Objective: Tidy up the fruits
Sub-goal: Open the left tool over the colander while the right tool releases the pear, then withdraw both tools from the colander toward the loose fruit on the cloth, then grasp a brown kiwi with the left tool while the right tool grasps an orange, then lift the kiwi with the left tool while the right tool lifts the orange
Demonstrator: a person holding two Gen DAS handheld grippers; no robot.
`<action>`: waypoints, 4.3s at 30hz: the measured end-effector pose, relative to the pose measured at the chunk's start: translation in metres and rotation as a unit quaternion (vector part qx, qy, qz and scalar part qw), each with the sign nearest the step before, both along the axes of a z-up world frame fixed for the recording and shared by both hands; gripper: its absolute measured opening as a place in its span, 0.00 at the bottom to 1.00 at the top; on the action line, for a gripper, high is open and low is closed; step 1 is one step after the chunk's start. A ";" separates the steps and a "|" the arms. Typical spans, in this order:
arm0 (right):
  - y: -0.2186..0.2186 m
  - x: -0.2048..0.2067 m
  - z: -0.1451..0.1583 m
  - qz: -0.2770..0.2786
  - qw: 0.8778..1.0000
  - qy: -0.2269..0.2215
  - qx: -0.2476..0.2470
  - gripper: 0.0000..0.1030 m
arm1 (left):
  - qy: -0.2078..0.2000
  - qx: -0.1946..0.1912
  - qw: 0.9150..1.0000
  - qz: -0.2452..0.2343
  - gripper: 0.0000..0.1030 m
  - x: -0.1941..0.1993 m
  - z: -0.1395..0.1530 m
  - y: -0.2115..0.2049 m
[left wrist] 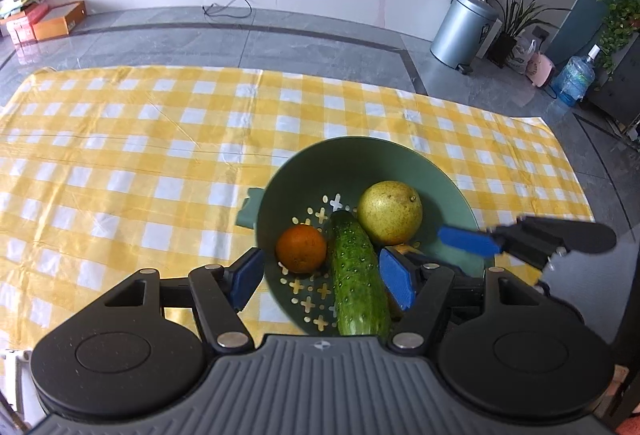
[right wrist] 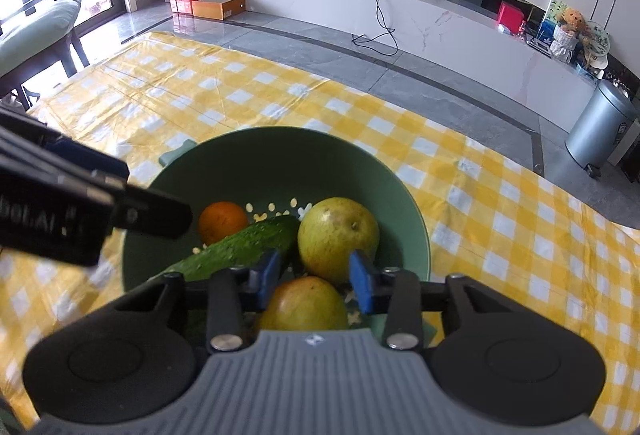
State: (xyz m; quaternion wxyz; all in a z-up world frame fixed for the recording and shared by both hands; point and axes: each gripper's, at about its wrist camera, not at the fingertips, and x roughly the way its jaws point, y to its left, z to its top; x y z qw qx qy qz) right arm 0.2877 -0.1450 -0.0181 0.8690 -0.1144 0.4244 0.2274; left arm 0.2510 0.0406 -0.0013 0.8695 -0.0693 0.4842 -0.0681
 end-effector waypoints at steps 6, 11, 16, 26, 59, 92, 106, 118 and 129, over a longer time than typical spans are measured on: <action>0.003 -0.025 -0.004 0.010 1.000 0.027 0.005 0.21 | -0.013 -0.001 1.000 0.015 0.76 -0.022 0.011 0.006; 0.015 -0.032 -0.013 0.020 0.998 0.055 0.008 0.19 | -0.019 0.004 0.999 0.026 0.76 -0.041 0.016 0.008; 0.027 -0.035 -0.011 0.007 0.998 0.058 0.010 0.10 | -0.017 0.008 0.999 0.044 0.76 -0.053 0.018 0.015; 0.014 -0.050 -0.002 -0.040 0.998 0.048 0.033 0.09 | -0.037 0.017 0.999 0.023 0.76 -0.080 0.024 0.005; -0.081 -0.208 -0.025 -0.155 0.985 -0.021 0.075 0.20 | -0.114 0.027 0.986 -0.116 0.69 -0.171 -0.010 -0.064; -0.075 -0.163 -0.058 -0.167 0.978 -0.027 0.125 0.34 | -0.074 0.059 0.994 -0.046 0.51 -0.122 -0.091 -0.038; -0.067 -0.148 -0.063 -0.175 0.977 -0.036 0.113 0.42 | -0.061 0.054 0.996 -0.046 0.36 -0.109 -0.105 -0.038; -0.053 -0.145 -0.066 -0.155 0.985 -0.044 0.070 0.43 | -0.053 0.055 0.996 -0.047 0.28 -0.109 -0.099 -0.038; -0.050 -0.149 -0.064 -0.149 0.985 -0.058 0.060 0.38 | -0.086 0.029 0.995 -0.040 0.27 -0.121 -0.058 -0.034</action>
